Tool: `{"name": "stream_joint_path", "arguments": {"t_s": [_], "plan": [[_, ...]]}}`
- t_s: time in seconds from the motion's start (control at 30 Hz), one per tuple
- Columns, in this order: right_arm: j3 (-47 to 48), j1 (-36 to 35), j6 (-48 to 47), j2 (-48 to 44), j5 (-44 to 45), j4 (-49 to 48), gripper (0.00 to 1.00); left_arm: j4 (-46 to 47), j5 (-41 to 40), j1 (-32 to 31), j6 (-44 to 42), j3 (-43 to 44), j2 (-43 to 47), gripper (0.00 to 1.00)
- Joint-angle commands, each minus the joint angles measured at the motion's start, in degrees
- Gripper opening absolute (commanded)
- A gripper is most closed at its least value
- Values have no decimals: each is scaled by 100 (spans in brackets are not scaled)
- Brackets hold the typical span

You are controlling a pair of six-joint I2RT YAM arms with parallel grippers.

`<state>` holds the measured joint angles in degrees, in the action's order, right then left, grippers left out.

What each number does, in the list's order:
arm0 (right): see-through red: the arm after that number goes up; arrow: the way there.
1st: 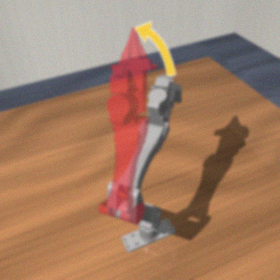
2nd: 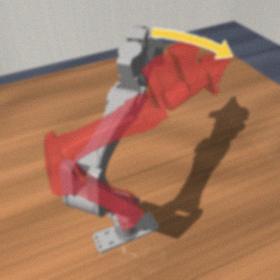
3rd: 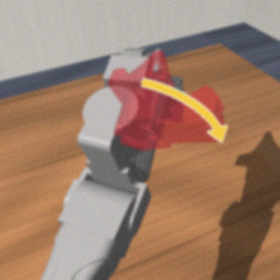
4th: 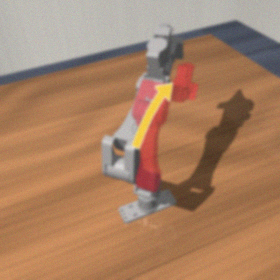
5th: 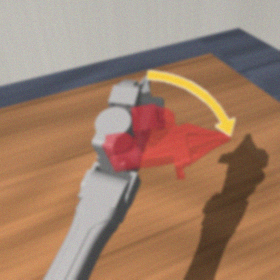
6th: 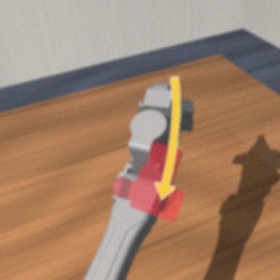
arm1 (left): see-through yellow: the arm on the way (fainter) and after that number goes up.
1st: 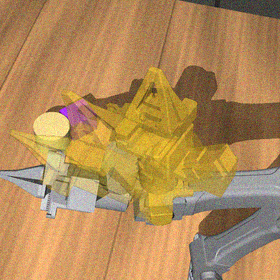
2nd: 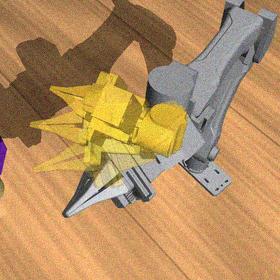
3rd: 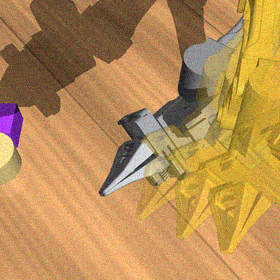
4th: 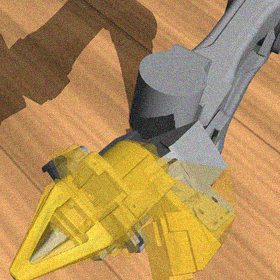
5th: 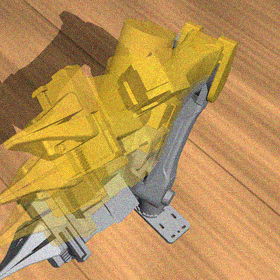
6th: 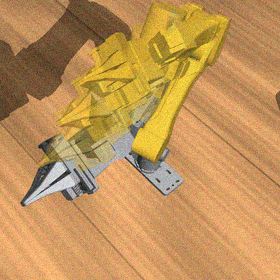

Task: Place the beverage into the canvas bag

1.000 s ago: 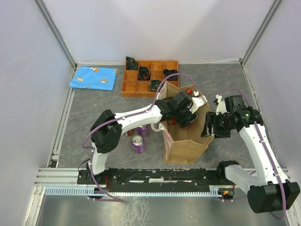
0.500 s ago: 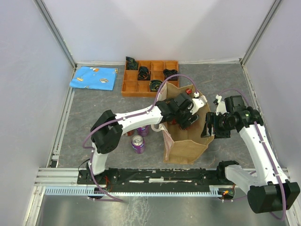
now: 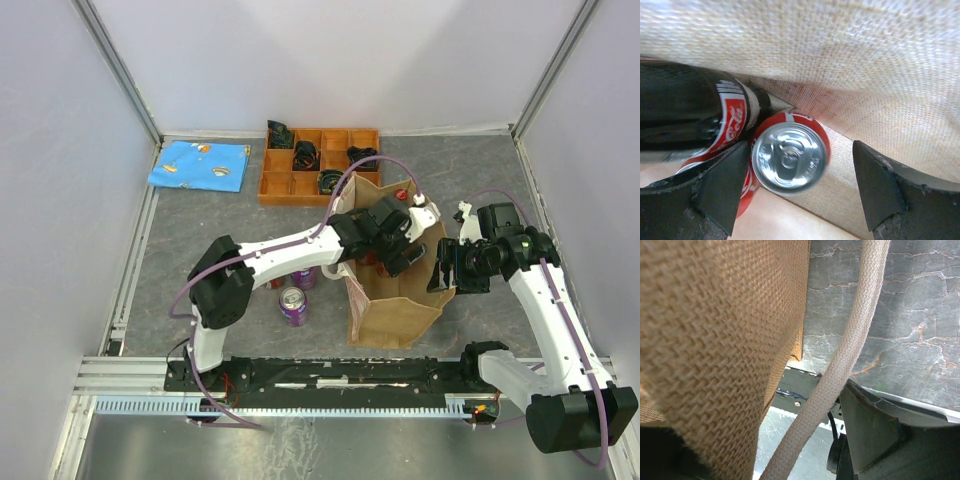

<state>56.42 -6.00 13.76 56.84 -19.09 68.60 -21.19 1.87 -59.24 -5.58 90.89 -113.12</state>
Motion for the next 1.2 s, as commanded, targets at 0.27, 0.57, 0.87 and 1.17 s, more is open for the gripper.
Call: {"name": "stream_joint_path", "arguments": {"t_s": [0.27,0.57,0.87,1.17], "plan": [[36,-24,-40,47,29,191,73,-45,-265,197,224,187,2213,92],[207,-24,-92,221,27,352,74,-1320,41,2099,673,-261,3257,93],[313,-21,-172,616,-96,479,74,-3365,537,3006,-832,-897,3666,95],[364,-24,-220,907,-183,480,74,-3683,504,3006,-1412,-1171,3026,97]]}}
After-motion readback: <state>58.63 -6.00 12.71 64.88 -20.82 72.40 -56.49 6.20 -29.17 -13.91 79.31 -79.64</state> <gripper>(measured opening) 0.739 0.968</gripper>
